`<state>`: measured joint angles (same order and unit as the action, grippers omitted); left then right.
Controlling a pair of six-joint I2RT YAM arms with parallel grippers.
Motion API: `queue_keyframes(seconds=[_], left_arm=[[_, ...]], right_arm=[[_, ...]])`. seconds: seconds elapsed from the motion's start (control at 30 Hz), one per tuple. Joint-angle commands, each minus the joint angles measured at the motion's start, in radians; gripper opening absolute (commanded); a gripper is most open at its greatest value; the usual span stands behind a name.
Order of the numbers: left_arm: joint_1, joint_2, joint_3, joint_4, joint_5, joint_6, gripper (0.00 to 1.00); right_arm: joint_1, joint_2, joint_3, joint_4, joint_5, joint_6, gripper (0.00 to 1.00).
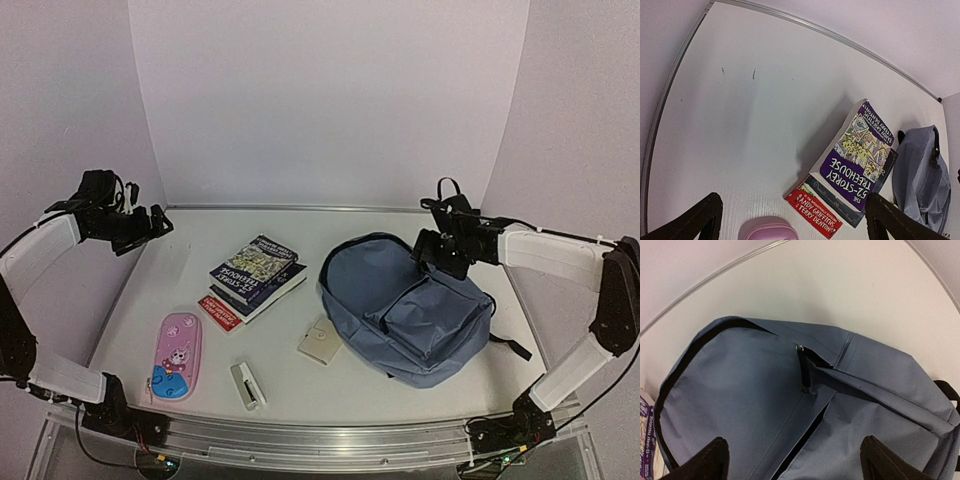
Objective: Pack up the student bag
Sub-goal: Adjust the student bag at the center of the board.
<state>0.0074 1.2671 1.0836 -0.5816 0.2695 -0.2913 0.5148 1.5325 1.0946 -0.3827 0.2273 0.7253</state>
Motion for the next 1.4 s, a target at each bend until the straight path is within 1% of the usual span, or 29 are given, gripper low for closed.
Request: queue_keyframes(seconds=[0.0,0.2,0.43,0.47,0.5,0.6,0.67,0.7,0.73,0.8,0.9,1.0,1.07,1.2,1.37], left_arm=[[-0.014,-0.008,-0.003,0.019,-0.022,0.003,1.0],[-0.037,-0.011,0.001,0.012,-0.031,0.008,1.0],[-0.038,-0.015,0.008,0.001,-0.048,0.012,1.0],[-0.038,-0.015,0.009,0.0,-0.049,0.012,1.0],[-0.038,-0.015,0.01,0.0,-0.048,0.012,1.0],[-0.039,-0.014,0.009,-0.001,-0.049,0.014,1.0],[-0.038,-0.014,0.009,-0.001,-0.053,0.014,1.0],[-0.038,-0.013,0.009,-0.002,-0.055,0.015,1.0],[-0.039,-0.012,0.009,-0.003,-0.057,0.015,1.0],[-0.04,-0.012,0.009,-0.002,-0.057,0.016,1.0],[-0.04,-0.011,0.007,0.004,-0.04,0.021,1.0],[-0.044,-0.014,0.002,0.012,-0.026,0.025,1.0],[-0.051,-0.011,0.002,0.01,-0.025,0.029,1.0],[-0.062,-0.018,0.003,0.012,-0.014,0.038,1.0],[-0.068,-0.029,0.0,0.015,-0.009,0.043,1.0]], right_arm=[[0.015,0.078,0.009,0.057,-0.079,0.079,0.79],[0.016,0.193,0.006,0.055,-0.028,0.104,0.71],[0.016,0.256,-0.01,0.053,0.051,0.111,0.66],[0.015,0.268,-0.002,0.054,0.05,0.105,0.62],[0.015,0.285,0.006,0.057,0.045,0.098,0.54],[0.016,0.327,0.033,0.075,0.016,0.083,0.22],[0.016,0.343,0.047,0.086,0.004,0.074,0.06],[0.015,0.347,0.053,0.09,0.006,0.066,0.02],[0.015,0.348,0.061,0.094,0.018,0.053,0.0],[0.015,0.346,0.082,0.096,0.06,0.004,0.0],[0.015,0.35,0.121,0.118,0.155,-0.143,0.0],[0.015,0.357,0.16,0.145,0.208,-0.301,0.0],[0.015,0.352,0.178,0.177,0.189,-0.429,0.0],[0.015,0.331,0.18,0.245,0.106,-0.677,0.0],[0.015,0.335,0.204,0.267,0.122,-0.819,0.0]])
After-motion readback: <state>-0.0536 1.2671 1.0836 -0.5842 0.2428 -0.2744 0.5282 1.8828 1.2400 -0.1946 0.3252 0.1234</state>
